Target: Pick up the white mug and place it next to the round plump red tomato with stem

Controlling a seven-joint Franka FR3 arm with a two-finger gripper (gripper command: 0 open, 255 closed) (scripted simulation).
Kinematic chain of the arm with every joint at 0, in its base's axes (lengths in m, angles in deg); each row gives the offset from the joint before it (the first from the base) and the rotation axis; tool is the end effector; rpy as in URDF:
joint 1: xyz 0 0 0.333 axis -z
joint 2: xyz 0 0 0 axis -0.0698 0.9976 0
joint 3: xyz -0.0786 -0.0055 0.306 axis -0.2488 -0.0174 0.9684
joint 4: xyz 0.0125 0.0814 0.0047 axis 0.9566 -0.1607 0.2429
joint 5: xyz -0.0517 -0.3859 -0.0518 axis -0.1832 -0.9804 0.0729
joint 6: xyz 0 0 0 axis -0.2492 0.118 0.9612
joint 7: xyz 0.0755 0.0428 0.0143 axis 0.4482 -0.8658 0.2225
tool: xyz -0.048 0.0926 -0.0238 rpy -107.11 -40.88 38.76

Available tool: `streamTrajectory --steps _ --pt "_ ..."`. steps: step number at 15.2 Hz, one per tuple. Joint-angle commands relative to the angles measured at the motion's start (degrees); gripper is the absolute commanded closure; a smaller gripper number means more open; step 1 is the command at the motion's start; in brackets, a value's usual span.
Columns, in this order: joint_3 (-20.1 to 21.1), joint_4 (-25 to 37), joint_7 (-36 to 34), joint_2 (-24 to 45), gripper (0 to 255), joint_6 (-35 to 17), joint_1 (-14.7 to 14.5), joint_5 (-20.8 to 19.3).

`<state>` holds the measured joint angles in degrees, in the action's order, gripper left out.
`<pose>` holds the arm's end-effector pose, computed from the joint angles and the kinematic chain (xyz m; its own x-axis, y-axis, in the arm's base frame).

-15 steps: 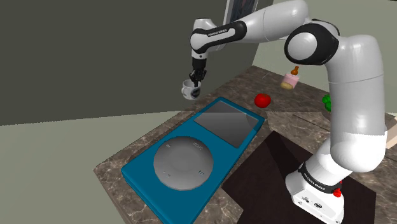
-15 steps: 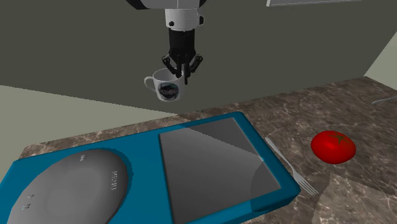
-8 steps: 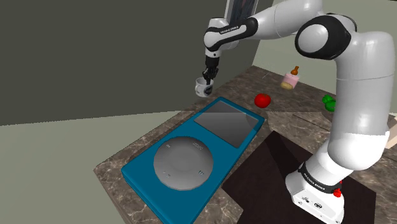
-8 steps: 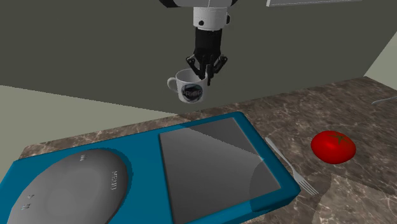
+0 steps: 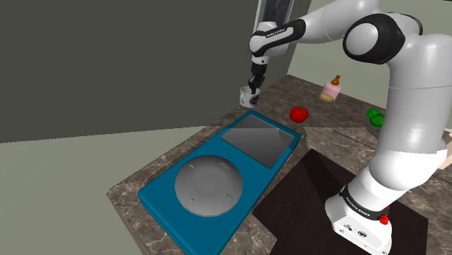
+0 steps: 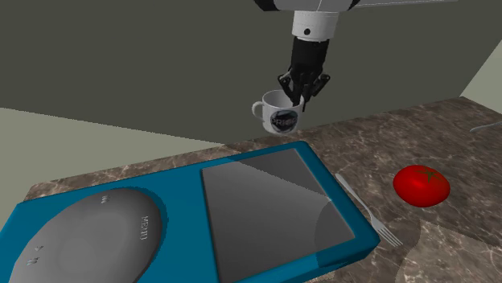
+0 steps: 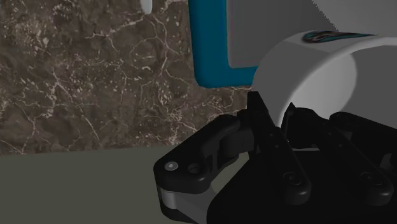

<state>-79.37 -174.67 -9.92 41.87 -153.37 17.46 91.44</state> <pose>0.6476 -0.1784 0.3427 0.9926 0.0995 -0.0691 0.0959 -0.9940 -0.0532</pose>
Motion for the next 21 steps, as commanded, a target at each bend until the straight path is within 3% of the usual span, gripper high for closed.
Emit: streamTrajectory --steps 1,8,15,21 --pt "-0.67 0.02 2.54 0.06 255 0.01 1.80 0.14" --pt "-2.89 1.24 10.68 0.86 255 0.63 7.78 0.58" --pt "-4.93 6.57 18.93 4.26 255 2.72 14.23 1.22" --pt "-4.77 4.81 19.08 6.13 255 -0.91 14.29 1.48"
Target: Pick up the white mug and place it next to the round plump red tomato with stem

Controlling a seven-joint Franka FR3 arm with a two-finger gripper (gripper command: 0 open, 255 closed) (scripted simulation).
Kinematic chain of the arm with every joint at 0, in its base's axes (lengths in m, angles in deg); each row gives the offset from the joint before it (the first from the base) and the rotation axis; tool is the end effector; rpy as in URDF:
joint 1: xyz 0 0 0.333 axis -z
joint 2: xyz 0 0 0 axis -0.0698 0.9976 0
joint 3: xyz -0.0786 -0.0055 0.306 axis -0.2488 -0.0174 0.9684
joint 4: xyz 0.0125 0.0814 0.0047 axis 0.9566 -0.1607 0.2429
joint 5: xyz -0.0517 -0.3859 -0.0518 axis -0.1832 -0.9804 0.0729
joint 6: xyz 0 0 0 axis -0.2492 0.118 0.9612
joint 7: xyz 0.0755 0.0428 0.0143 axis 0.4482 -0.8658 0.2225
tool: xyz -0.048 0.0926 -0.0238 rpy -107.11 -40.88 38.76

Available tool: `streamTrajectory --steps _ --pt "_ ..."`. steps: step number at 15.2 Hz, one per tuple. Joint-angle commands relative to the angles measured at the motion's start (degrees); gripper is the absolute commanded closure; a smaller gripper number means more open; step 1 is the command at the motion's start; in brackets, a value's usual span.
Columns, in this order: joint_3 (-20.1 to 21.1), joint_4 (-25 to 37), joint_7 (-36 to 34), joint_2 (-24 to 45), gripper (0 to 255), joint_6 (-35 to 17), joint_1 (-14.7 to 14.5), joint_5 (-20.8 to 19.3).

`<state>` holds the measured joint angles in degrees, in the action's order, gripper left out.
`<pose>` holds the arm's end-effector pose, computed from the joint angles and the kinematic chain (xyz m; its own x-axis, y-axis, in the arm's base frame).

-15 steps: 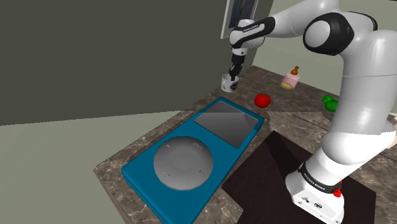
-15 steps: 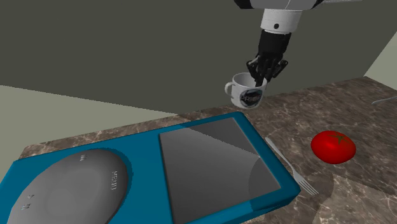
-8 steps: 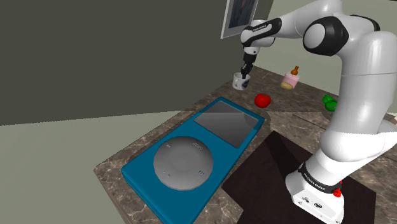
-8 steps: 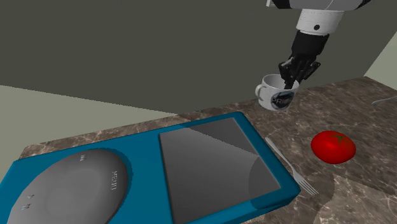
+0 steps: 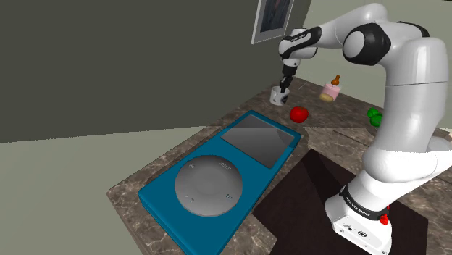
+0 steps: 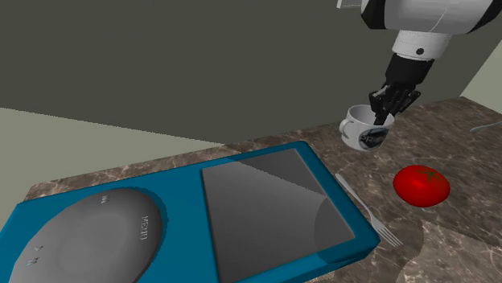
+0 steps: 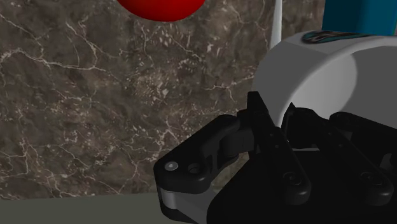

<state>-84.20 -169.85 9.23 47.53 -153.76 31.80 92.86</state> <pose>0.5758 -0.3838 0.3161 0.9925 0.1006 -0.0691 0.0970 -0.9938 -0.0537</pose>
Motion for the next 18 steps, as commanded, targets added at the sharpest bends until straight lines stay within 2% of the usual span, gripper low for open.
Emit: streamTrajectory --steps 1,18 --pt "0.09 -0.28 -0.04 0.81 255 -1.12 -0.04 0.11" --pt "0.72 -2.15 0.44 8.08 255 -10.22 0.33 1.00"
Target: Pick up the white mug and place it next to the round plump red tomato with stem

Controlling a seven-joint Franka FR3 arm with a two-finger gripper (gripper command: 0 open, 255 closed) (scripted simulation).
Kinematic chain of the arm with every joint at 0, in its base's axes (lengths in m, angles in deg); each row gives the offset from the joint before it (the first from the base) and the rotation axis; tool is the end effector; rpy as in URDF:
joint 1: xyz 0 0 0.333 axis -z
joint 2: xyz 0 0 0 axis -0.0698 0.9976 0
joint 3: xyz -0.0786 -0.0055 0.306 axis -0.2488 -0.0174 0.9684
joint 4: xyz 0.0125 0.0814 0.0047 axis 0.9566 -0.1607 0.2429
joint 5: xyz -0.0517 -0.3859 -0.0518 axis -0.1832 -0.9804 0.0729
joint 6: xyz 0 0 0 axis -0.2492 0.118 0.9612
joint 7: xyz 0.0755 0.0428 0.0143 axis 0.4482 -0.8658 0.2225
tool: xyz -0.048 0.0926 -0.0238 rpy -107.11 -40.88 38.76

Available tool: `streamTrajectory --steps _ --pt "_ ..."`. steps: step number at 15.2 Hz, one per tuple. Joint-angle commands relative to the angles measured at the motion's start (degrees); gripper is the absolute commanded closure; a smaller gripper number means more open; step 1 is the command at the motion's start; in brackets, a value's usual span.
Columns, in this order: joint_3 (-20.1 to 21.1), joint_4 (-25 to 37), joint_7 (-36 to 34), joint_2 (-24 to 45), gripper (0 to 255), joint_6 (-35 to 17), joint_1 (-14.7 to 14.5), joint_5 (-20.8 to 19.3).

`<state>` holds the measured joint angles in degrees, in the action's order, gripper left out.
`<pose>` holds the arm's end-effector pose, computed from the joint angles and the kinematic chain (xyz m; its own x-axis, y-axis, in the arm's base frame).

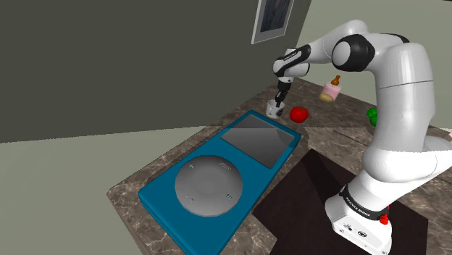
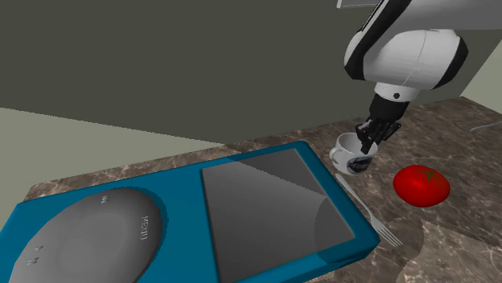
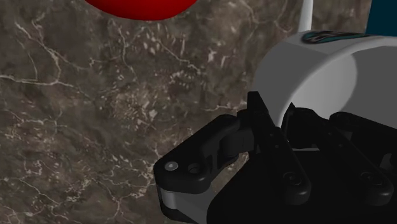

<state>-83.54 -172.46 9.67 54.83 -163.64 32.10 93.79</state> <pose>0.5757 -0.3826 0.2213 0.9925 0.1006 -0.0690 0.0970 -0.9938 -0.0538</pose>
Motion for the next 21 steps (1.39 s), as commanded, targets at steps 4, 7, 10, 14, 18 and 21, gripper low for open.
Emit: streamTrajectory --steps 4,7,10,14,18,21 --pt "0.24 0.61 0.11 2.81 255 -2.23 0.16 0.28" --pt "0.38 0.86 0.19 4.42 255 -3.58 0.26 0.44" --pt "0.38 0.86 0.19 4.42 255 -3.59 0.26 0.44" --pt "0.38 0.86 0.18 4.42 255 -3.58 0.26 0.44" --pt "0.38 0.86 0.19 4.42 0 -3.58 0.26 0.44" --pt "0.27 1.00 0.11 3.27 0 -2.30 0.20 0.31"
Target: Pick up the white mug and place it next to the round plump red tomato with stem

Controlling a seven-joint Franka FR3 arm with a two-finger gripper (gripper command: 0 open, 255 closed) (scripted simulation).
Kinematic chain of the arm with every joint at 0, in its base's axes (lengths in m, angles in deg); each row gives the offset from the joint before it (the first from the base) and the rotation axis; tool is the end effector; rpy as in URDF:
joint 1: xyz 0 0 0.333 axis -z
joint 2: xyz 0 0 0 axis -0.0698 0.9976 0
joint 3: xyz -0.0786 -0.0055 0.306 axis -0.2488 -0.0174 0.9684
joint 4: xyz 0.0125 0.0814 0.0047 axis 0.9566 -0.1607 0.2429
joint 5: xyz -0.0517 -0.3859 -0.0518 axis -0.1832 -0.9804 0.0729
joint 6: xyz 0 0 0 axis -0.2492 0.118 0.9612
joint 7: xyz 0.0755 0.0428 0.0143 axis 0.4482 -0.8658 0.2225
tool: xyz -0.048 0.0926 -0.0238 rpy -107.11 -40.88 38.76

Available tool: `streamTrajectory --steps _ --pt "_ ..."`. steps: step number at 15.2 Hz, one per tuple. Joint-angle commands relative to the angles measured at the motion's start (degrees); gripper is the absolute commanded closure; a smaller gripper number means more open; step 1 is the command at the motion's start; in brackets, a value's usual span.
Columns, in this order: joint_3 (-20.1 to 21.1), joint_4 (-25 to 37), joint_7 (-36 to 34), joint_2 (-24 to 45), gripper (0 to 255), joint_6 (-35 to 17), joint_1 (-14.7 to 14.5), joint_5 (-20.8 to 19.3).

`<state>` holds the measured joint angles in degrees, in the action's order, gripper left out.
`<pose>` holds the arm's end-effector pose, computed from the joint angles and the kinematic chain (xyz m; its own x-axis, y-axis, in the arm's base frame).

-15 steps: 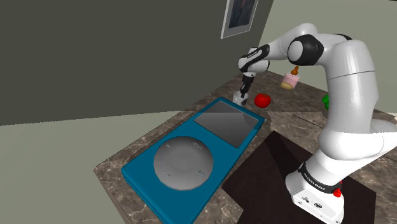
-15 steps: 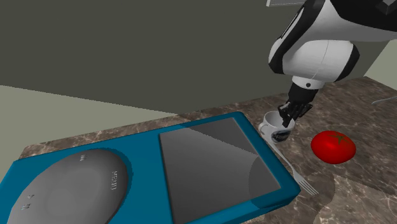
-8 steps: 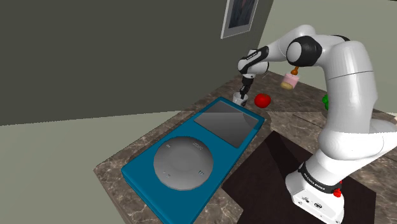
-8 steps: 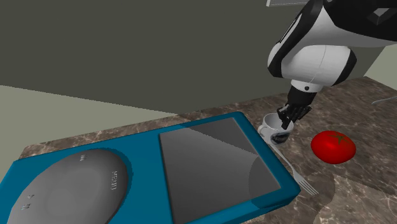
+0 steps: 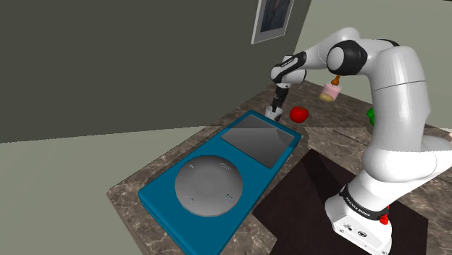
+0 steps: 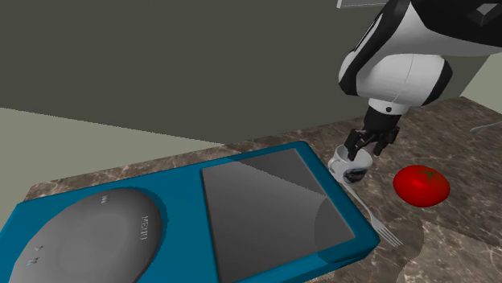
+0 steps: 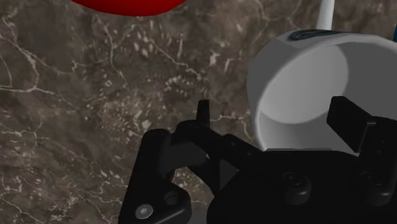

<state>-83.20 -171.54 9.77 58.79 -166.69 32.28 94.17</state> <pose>0.5779 -0.3829 0.1843 0.9925 0.1008 -0.0688 0.0972 -0.9938 -0.0536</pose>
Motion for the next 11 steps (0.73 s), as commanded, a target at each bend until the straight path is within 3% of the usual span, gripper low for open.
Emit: streamTrajectory --steps 1,3,11 --pt "-0.18 0.29 -0.06 -1.78 0 2.06 -0.05 -0.20" --pt "-0.36 0.91 -0.19 -3.61 0 4.50 -0.14 -0.43" --pt "-0.35 0.91 -0.19 -3.61 0 4.50 -0.13 -0.43"
